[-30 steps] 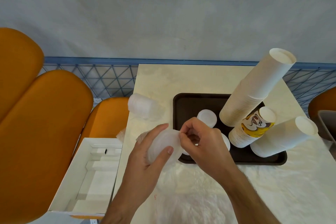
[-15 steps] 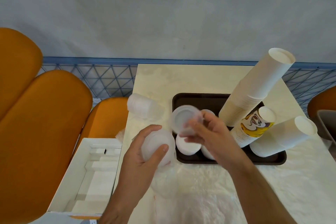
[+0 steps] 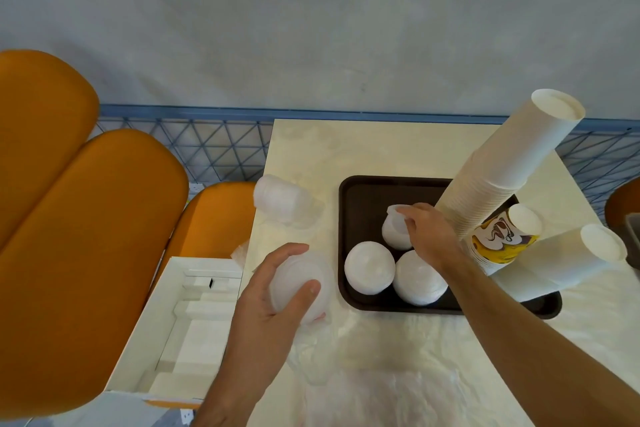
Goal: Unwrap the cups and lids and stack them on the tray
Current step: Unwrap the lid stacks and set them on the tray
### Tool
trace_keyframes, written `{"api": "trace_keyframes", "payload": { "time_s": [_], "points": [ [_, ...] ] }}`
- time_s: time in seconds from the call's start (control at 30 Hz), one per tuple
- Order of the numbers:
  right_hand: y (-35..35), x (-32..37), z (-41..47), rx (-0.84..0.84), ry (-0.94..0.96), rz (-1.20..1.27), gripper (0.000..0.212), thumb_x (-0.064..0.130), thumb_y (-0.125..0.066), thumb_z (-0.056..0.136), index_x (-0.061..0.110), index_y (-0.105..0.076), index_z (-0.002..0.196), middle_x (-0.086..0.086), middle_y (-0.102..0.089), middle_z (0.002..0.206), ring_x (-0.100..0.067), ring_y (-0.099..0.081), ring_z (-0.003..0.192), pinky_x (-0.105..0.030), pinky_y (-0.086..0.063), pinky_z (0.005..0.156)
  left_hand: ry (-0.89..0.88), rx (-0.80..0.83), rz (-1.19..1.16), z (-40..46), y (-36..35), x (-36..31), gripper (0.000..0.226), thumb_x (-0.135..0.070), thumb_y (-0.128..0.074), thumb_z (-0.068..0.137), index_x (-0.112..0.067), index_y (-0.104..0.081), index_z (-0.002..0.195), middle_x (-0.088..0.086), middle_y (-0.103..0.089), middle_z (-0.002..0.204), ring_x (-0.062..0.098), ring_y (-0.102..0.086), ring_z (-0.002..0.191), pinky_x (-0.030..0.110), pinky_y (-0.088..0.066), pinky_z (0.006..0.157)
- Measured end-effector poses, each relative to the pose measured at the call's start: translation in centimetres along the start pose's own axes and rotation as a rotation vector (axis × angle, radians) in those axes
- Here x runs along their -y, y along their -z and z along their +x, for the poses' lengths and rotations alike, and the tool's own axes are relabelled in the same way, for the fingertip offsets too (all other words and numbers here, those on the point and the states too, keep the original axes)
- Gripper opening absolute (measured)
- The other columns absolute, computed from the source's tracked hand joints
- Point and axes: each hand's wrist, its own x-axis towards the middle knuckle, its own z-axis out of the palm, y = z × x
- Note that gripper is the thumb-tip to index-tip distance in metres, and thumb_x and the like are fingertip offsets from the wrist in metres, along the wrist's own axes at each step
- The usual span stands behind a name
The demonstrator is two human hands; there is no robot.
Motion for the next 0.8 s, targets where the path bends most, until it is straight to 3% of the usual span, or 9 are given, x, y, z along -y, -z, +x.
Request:
{"api": "trace_keyframes", "payload": {
  "time_s": [0.13, 0.23, 0.37, 0.43, 0.6, 0.67, 0.8],
  "points": [
    [-0.1, 0.0, -0.1, 0.069, -0.056, -0.012, 0.041, 0.025, -0.059, 0.100, 0.021, -0.056, 0.141, -0.004, -0.047, 0.150, -0.022, -0.052, 0.129, -0.030, -0.048, 0.097, 0.004, -0.004, -0.014, 0.0, 0.0, 0.0, 0.037, -0.038, -0.069, 0.081, -0.048, -0.056, 0.113, -0.048, -0.048, 0.108, -0.021, -0.045, 0.106, 0.009, -0.049, 0.073],
    [-0.3, -0.1, -0.2, 0.119, -0.093, -0.047, 0.049, 0.034, -0.069, 0.093, 0.022, -0.056, 0.138, -0.001, -0.045, 0.148, -0.021, -0.050, 0.125, -0.029, -0.047, 0.093, 0.010, 0.005, -0.017, 0.0, -0.1, 0.0, 0.038, -0.032, -0.071, 0.085, -0.054, -0.055, 0.111, -0.046, -0.049, 0.110, -0.020, -0.045, 0.106, 0.013, -0.051, 0.077],
    [-0.3, -0.2, 0.0, 0.124, -0.101, -0.080, 0.048, 0.036, -0.075, 0.088, 0.021, -0.061, 0.131, -0.001, -0.050, 0.141, -0.020, -0.054, 0.118, -0.029, -0.050, 0.089, -0.001, 0.005, -0.007, 0.0, -0.3, -0.5, 0.043, -0.046, -0.067, 0.077, -0.067, -0.048, 0.110, -0.047, -0.047, 0.112, -0.021, -0.044, 0.107, 0.015, -0.049, 0.082],
    [-0.2, -0.1, 0.3, 0.116, -0.119, -0.105, 0.043, 0.037, -0.076, 0.086, 0.020, -0.065, 0.124, 0.000, -0.055, 0.133, -0.018, -0.056, 0.110, -0.028, -0.053, 0.085, -0.001, 0.005, -0.013, 0.0, -0.3, -0.5, 0.040, -0.044, -0.067, 0.079, -0.061, -0.052, 0.112, -0.047, -0.048, 0.111, -0.021, -0.044, 0.107, 0.016, -0.049, 0.082],
    [0.0, 0.4, 0.8, 0.151, -0.134, -0.308, 0.031, 0.047, -0.073, 0.086, 0.015, -0.073, 0.090, 0.005, -0.062, 0.084, -0.011, -0.058, 0.075, -0.024, -0.045, 0.061, 0.000, 0.004, -0.010, -0.1, -0.2, -0.2, 0.038, -0.032, -0.071, 0.085, -0.050, -0.055, 0.114, -0.048, -0.048, 0.109, -0.022, -0.044, 0.106, 0.012, -0.048, 0.079],
    [0.0, 0.4, 1.0, 0.162, -0.154, -0.317, 0.032, 0.049, -0.073, 0.086, 0.017, -0.070, 0.082, 0.005, -0.061, 0.077, -0.010, -0.059, 0.072, -0.024, -0.046, 0.060, -0.002, 0.006, -0.004, -0.1, -0.2, -0.2, 0.038, -0.031, -0.071, 0.086, -0.051, -0.055, 0.114, -0.048, -0.048, 0.109, -0.022, -0.044, 0.105, 0.007, -0.049, 0.072],
    [0.1, 0.7, 1.3, 0.177, -0.130, -0.335, 0.035, 0.050, -0.071, 0.088, 0.016, -0.073, 0.094, 0.003, -0.064, 0.082, -0.012, -0.061, 0.075, -0.024, -0.051, 0.066, -0.008, 0.009, 0.003, -0.1, -0.2, -0.2, 0.038, -0.030, -0.071, 0.086, -0.053, -0.054, 0.112, -0.049, -0.048, 0.109, -0.023, -0.044, 0.105, 0.003, -0.046, 0.065]
  ]
}}
